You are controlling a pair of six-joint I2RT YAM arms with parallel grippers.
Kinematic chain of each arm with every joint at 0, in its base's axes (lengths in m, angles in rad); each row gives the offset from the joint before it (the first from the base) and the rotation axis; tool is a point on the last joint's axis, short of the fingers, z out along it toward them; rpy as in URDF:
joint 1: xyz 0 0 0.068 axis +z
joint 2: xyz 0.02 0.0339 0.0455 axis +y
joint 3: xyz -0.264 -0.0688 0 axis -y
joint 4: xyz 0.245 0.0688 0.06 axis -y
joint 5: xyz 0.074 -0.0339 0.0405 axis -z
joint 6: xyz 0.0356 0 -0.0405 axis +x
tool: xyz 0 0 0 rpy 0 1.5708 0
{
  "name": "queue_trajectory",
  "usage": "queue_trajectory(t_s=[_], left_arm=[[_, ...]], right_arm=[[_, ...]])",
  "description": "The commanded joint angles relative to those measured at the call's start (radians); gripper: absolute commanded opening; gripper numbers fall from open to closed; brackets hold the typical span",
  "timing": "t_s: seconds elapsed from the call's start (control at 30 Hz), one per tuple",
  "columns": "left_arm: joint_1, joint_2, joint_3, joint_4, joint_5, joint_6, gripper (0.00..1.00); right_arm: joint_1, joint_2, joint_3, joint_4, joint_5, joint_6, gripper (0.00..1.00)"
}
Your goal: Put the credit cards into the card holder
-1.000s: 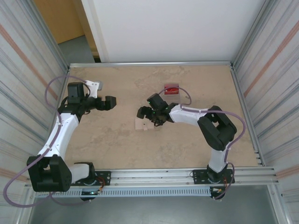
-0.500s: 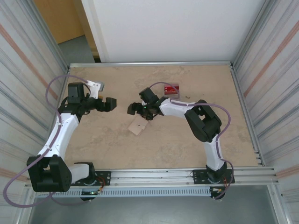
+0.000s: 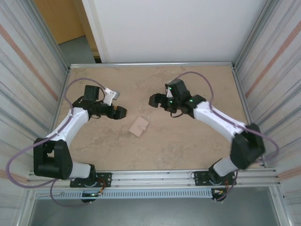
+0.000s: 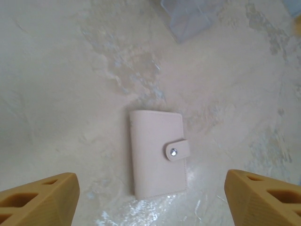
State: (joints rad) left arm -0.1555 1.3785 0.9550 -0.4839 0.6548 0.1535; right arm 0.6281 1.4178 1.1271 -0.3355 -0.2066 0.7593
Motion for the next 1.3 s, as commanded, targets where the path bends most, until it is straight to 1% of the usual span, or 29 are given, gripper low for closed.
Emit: queue_trajectory(t_s=[0.0, 0.13, 0.23, 0.33, 0.4, 0.5, 0.6, 0.7, 0.83, 0.9, 1.0, 1.2, 1.27], left_arm=[[-0.026, 0.042, 0.003, -0.020, 0.042, -0.012, 0.79], [-0.033, 0.136, 0.026, -0.022, 0.063, -0.053, 0.73], [-0.052, 0.180, 0.049, -0.030, 0.047, -0.061, 0.70], [-0.088, 0.215, 0.063, -0.033, 0.022, -0.058, 0.68], [-0.105, 0.237, 0.072, -0.035, 0.019, -0.055, 0.66], [-0.120, 0.267, 0.088, -0.040, 0.011, -0.052, 0.64], [-0.128, 0.301, 0.109, -0.049, -0.019, -0.052, 0.63], [-0.138, 0.326, 0.127, -0.059, -0.044, -0.046, 0.58], [-0.154, 0.352, 0.135, -0.063, -0.073, -0.033, 0.56], [-0.166, 0.361, 0.133, -0.061, -0.092, -0.022, 0.53], [-0.174, 0.376, 0.133, -0.059, -0.092, -0.022, 0.48], [-0.182, 0.416, 0.151, -0.069, -0.085, -0.029, 0.46], [-0.184, 0.426, 0.152, -0.071, -0.076, -0.033, 0.42]], right_arm=[[0.017, -0.184, -0.118, -0.126, 0.140, -0.039, 0.87], [0.022, -0.417, -0.213, -0.211, 0.224, -0.030, 0.87], [0.022, -0.552, -0.247, -0.270, 0.268, -0.028, 0.87], [0.021, -0.643, -0.264, -0.314, 0.300, -0.026, 0.87], [0.020, -0.677, -0.271, -0.322, 0.307, -0.025, 0.87], [0.021, -0.691, -0.267, -0.335, 0.309, -0.027, 0.87], [0.021, -0.683, -0.262, -0.341, 0.313, -0.031, 0.87], [0.021, -0.674, -0.262, -0.336, 0.316, -0.036, 0.87], [0.019, -0.665, -0.259, -0.326, 0.314, -0.039, 0.87], [0.019, -0.660, -0.257, -0.324, 0.314, -0.037, 0.87], [0.016, -0.652, -0.257, -0.324, 0.311, -0.039, 0.88], [0.007, -0.648, -0.252, -0.327, 0.302, -0.040, 0.88], [0.004, -0.651, -0.253, -0.327, 0.300, -0.035, 0.89]])
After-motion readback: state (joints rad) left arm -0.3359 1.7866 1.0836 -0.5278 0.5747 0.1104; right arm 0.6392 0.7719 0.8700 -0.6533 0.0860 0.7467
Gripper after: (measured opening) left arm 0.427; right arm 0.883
